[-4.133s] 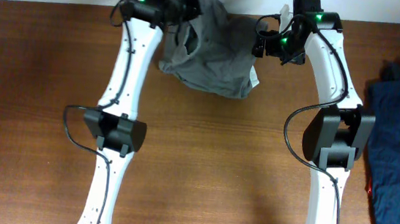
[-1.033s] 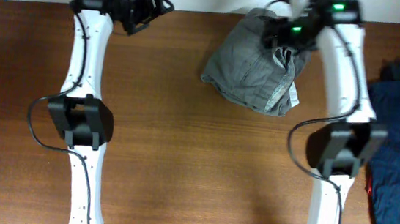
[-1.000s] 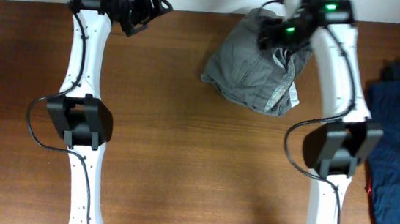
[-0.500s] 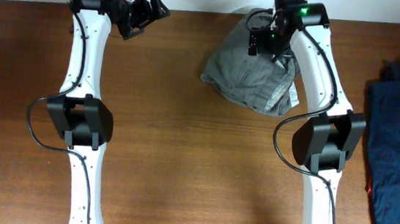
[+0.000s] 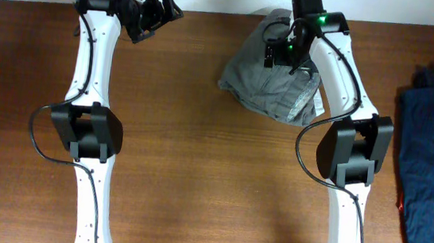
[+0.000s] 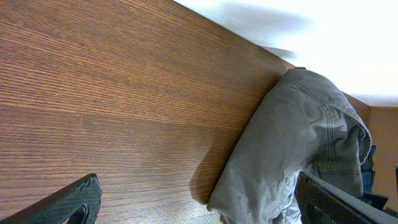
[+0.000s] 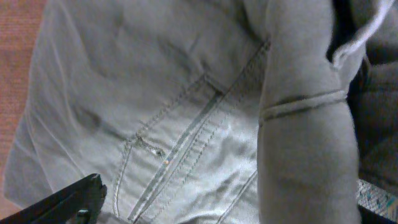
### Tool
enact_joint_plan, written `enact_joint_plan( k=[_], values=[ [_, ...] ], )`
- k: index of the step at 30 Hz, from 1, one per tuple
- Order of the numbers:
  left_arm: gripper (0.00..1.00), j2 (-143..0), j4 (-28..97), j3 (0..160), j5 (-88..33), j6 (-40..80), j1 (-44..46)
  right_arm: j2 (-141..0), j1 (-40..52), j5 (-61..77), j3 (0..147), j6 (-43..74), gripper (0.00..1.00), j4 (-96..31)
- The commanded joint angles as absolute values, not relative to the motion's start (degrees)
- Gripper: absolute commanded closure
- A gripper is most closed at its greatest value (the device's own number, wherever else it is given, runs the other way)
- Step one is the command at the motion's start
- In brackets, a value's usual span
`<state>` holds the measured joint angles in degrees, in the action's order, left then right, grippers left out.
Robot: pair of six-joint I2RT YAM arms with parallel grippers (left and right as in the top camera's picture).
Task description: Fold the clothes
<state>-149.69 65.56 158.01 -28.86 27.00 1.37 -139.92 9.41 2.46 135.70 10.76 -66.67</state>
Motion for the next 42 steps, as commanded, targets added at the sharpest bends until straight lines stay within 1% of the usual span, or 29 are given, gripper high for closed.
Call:
enact_joint_plan(
  k=[1,3,4,13,21,24,27,30,31,36,38,42],
  values=[
    [0.01,-147.2,65.65,157.75,-28.18,26.0,1.32,-140.22,9.26,-0.34,135.2,11.4,0.06,-64.29],
    [0.01,-147.2,65.65,157.73,-28.18,26.0,1.32,-140.22,8.97,-1.37,135.2,10.94,0.14,-63.59],
    [0.01,-147.2,65.65,157.75,-28.18,26.0,1.32,-140.22,8.69,-1.39,135.2,10.81,0.15,-63.46],
    [0.01,-147.2,65.65,157.73,-28.18,26.0,1.32,-140.51,5.21,-1.32,135.2,8.4,0.15,-62.41],
    [0.01,-147.2,65.67,157.75,-28.18,26.0,1.32,-141.86,4.36,-1.41,135.2,7.73,0.16,-61.3],
    [0.01,-147.2,65.67,157.75,-28.18,26.0,1.32,-141.86,4.36,-2.72,135.22,7.75,0.21,-60.45],
    [0.01,-147.2,65.67,157.75,-28.18,26.0,1.32,-141.86,4.29,-3.7,135.22,7.75,0.31,-60.2],
    [0.01,-147.2,65.65,157.75,-27.99,26.0,1.32,-141.86,4.1,-3.51,135.2,7.77,0.32,-60.53],
    [0.01,-147.2,65.65,157.75,-27.97,25.98,1.32,-141.86,4.1,-3.51,135.2,7.77,0.34,-60.6],
    [0.01,-147.2,65.65,157.75,-27.97,26.0,1.32,-141.86,4.1,-3.53,135.22,8.01,0.59,-60.38],
    [0.01,-147.2,65.65,157.75,-27.97,25.98,1.32,-141.84,4.03,-3.73,135.22,8.01,0.73,-60.4],
    [0.01,-147.2,65.65,157.75,-27.97,25.98,1.32,-141.1,2.94,-4.21,135.33,8.93,0.92,-60.99]
  ],
)
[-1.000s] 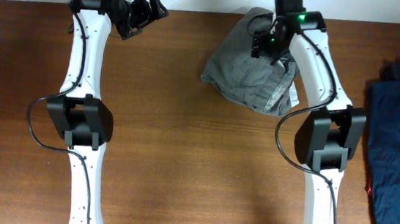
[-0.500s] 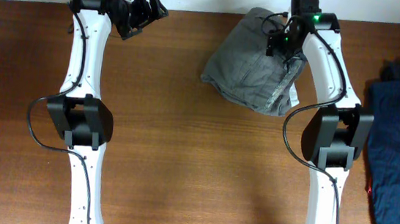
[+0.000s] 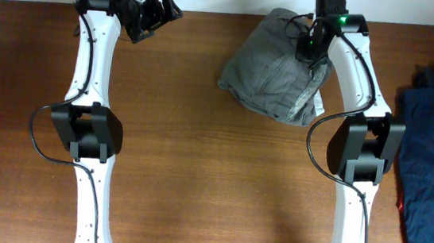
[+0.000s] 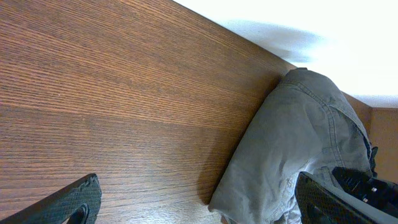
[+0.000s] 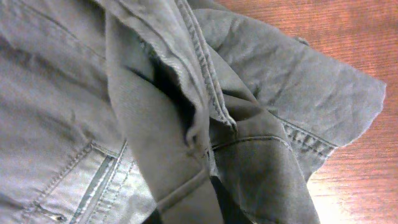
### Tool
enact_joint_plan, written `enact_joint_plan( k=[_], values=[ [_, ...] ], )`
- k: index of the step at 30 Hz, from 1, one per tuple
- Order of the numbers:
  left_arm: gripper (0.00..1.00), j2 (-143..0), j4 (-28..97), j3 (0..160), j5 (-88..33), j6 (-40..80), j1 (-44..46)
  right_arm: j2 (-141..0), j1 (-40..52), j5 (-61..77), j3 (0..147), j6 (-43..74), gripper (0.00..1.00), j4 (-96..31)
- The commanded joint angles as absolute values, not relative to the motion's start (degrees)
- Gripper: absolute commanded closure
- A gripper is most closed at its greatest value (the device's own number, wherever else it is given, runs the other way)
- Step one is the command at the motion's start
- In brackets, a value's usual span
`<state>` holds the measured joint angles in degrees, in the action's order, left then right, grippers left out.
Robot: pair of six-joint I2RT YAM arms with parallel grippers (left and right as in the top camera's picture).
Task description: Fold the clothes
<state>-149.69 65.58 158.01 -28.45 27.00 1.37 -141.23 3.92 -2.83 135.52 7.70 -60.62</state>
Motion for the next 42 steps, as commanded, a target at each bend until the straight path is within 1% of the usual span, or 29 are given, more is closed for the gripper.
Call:
enact_joint_plan(
  k=[1,2,9,11,17,19,22,23,24,25,26,28,29,30,31,32,35,38,42],
  values=[
    [0.01,-147.2,65.65,157.75,-27.97,25.98,1.32,-140.64,2.46,-4.86,135.33,9.52,0.95,-61.21],
    [0.01,-147.2,65.65,157.73,-27.97,25.96,1.32,-140.18,1.98,-5.32,135.33,9.74,0.96,-61.41],
    [0.01,-147.2,65.67,157.73,-27.97,23.66,1.32,-135.76,-3.05,-5.8,136.09,9.67,0.96,-64.58],
    [0.01,-147.2,65.6,157.75,-27.97,23.64,1.32,-134.76,-4.16,-4.45,136.84,7.84,0.96,-66.3],
    [0.01,-147.2,65.65,157.75,-25.85,23.66,1.32,-134.98,-5.3,-3.75,137.47,7.57,0.96,-71.44],
    [0.01,-147.2,65.67,157.75,-25.85,23.66,1.34,-135.37,-5.78,-6.61,137.32,9.17,0.96,-73.71],
    [0.01,-147.2,65.67,157.75,-25.85,23.66,1.32,-135.37,-6.81,-14.5,136.66,11.94,0.95,-76.73],
    [0.01,-147.2,65.65,157.75,-25.85,23.66,1.32,-135.37,-7.2,-16.4,136.64,12.62,0.93,-77.8],
    [0.01,-147.2,65.65,157.75,-25.85,23.66,1.32,-135.37,-7.7,-17.5,136.64,12.56,0.89,-78.87],
    [0.01,-147.2,65.65,157.75,-25.85,23.66,1.34,-135.37,-8.08,-17.89,136.66,12.56,0.82,-79.57],
    [0.01,-147.2,65.65,157.75,-25.85,23.66,1.34,-135.37,-8.54,-17.89,136.66,12.56,0.69,-80.36],
    [0.01,-147.2,65.65,157.73,-25.85,23.66,1.34,-135.37,-9.58,-17.82,136.66,12.64,0.55,-82.17],
    [0.01,-147.2,65.65,157.75,-25.87,23.66,1.34,-135.37,-9.93,-17.82,136.66,13.17,0.46,-82.96],
    [0.01,-147.2,65.65,157.75,-25.85,23.66,1.34,-135.37,-10.31,-17.85,136.66,14.17,0.27,-83.83],
    [0.01,-147.2,65.65,157.75,-25.87,23.66,1.34,-135.37,-10.61,-17.61,136.68,14.48,0.2,-84.38],
    [0.01,-147.2,65.65,157.75,-25.85,23.66,1.34,-135.37,-10.72,-17.28,136.68,14.5,0.17,-84.79],
    [0.01,-147.2,65.67,157.75,-25.85,23.66,1.34,-135.35,-10.79,-15.9,137.01,14.48,0.16,-85.36],
    [0.01,-147.2,65.65,157.73,-25.85,23.66,1.34,-135.35,-10.35,-12.82,139.02,14.46,0.17,-85.56],
    [0.01,-147.2,65.65,157.75,-25.8,23.66,1.34,-135.2,-9.76,-12.43,147.72,14.46,0.21,-87.2]
  ],
)
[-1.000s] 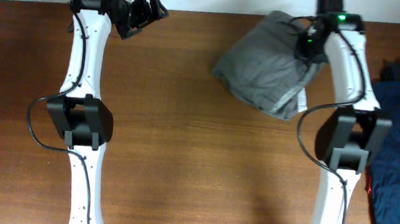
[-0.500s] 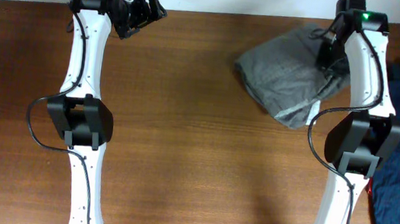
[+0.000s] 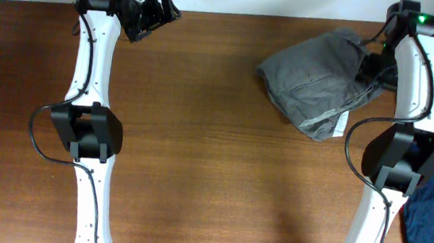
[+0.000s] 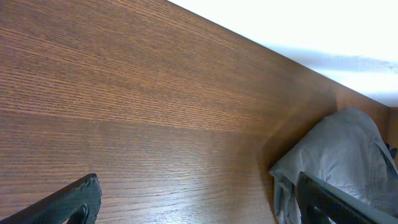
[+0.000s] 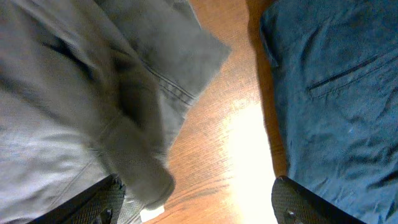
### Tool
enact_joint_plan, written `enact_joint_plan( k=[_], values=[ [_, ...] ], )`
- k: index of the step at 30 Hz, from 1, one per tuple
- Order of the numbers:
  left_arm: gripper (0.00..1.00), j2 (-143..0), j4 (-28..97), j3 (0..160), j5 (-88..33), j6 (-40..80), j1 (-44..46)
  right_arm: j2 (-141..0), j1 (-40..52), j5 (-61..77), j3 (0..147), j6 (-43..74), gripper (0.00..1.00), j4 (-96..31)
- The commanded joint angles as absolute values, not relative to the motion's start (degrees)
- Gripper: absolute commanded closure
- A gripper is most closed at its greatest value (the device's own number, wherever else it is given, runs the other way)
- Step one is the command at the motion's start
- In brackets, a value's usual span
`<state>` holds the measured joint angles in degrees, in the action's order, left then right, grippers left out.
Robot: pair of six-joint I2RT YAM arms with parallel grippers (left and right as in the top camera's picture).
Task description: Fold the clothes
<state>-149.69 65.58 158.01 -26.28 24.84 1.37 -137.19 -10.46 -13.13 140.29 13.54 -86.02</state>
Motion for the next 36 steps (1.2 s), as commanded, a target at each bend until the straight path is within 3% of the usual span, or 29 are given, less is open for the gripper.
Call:
enact_joint_plan(
  k=[1,3,10,12,14,23,31,36],
  values=[
    [0.01,-147.2,65.65,157.73,-25.76,23.66,1.34,-135.2,-9.72,-12.21,150.19,14.44,0.21,-87.92],
    [0.01,-147.2,65.63,157.75,-25.63,23.66,1.34,-135.2,-9.69,-11.6,153.47,14.46,0.22,-89.08],
    [0.01,-147.2,65.6,157.75,-25.43,23.66,1.34,-135.85,-9.61,16.95,152.57,2.81,0.67,-84.42],
    [0.01,-147.2,65.63,157.73,-25.43,23.66,1.34,-136.42,-9.61,17.17,149.95,2.76,0.78,-83.24],
    [0.01,-147.2,65.67,157.73,-25.45,23.66,1.34,-137.08,-9.87,17.65,146.34,2.74,0.82,-81.8],
    [0.01,-147.2,65.67,157.73,-25.45,23.66,1.39,-138.17,-15.38,26.68,124.18,-0.84,0.82,-68.58],
    [0.01,-147.2,65.65,157.73,-25.45,23.66,1.37,-138.28,-22.9,49.95,115.2,-19.94,0.73,-65.67],
    [0.01,-147.2,65.73,157.75,-25.47,23.66,1.37,-138.3,-25.23,50.83,112.92,-16.67,0.73,-64.69]
  ],
)
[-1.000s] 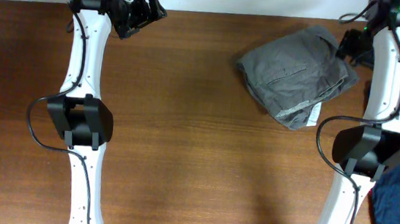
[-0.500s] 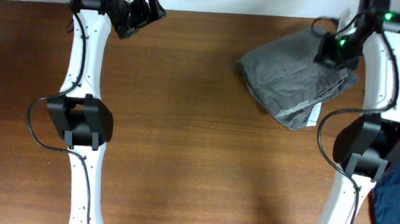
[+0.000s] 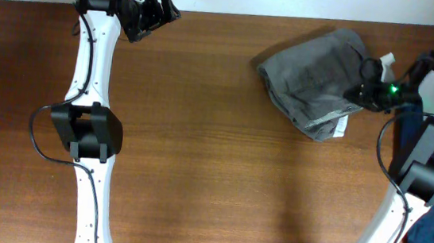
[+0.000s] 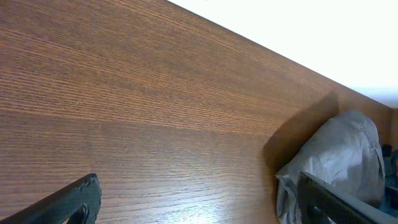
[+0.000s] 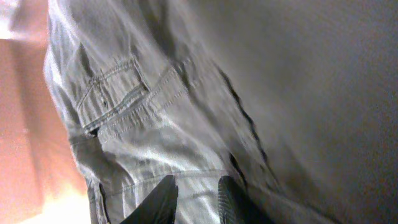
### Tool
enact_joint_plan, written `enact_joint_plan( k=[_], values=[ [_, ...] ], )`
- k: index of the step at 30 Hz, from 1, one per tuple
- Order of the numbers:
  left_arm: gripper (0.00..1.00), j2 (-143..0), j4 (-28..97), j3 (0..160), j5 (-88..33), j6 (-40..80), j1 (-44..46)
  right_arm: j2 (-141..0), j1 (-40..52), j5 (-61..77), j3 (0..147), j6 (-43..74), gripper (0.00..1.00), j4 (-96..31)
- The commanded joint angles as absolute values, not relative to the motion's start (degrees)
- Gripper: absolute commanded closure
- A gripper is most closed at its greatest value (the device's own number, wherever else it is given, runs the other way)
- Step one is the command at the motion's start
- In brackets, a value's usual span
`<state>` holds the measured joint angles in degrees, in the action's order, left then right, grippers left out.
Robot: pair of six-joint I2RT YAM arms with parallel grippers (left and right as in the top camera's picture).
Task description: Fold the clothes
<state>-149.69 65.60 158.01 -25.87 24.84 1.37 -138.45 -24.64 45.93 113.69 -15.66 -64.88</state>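
Observation:
A crumpled grey garment (image 3: 309, 73) with stitched pockets lies at the table's back right; it also shows at the right edge of the left wrist view (image 4: 339, 158). My right gripper (image 3: 361, 89) reaches in from the right at the garment's right edge. In the right wrist view its fingers (image 5: 165, 198) stand close together with a fold of grey cloth (image 5: 155, 124) between them, so the right gripper (image 5: 196, 194) is shut on the garment. My left gripper (image 3: 154, 13) hangs open over bare wood at the back left, with nothing between its fingers (image 4: 74, 200).
Dark blue clothing lies along the table's right edge, partly behind the right arm. The wooden table (image 3: 213, 161) ends at a white wall along the back. Both arm bases stand at the near side.
My right gripper has gone from open beside the garment's back right corner to shut on its right edge, with the arm now reaching in from the right. The garment barely shifted. The left arm is still.
The grey garment lay at the back centre with my right gripper open over it. Then the gripper was at its far right part. Then the garment lay further right, the gripper open. Now the gripper is shut on its right edge.

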Motion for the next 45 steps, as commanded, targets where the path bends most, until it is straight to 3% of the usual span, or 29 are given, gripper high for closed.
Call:
enact_joint_plan(
  k=[1,11,17,26,33,38,45],
  values=[
    [0.01,-147.2,65.87,157.75,-25.47,23.66,1.37,-138.19,-25.5,51.11,113.12,-15.44,0.73,-64.69],
    [0.01,-147.2,67.37,157.73,-25.45,23.66,1.37,-132.09,-23.99,77.6,118.41,-14.52,0.72,-65.04],
    [0.01,-147.2,67.11,157.75,-25.43,23.66,1.37,-133.71,-15.33,68.23,117.95,-14.5,0.69,-67.55],
    [0.01,-147.2,67.33,157.75,-25.45,23.66,1.37,-142.76,-5.87,65.95,116.62,-14.24,0.67,-66.63],
    [0.01,-147.2,67.35,157.75,-25.45,23.64,1.37,-147.61,-7.2,66.37,116.51,-14.06,0.67,-66.65],
    [0.01,-147.2,67.35,157.75,-25.45,23.64,1.37,-146.21,-9.91,69.56,117.49,-14.44,0.74,-69.47],
    [0.01,-147.2,67.35,157.75,-25.41,23.64,1.32,-139.44,-13.56,71.35,125.27,-17.12,0.69,-75.09]
  ],
)
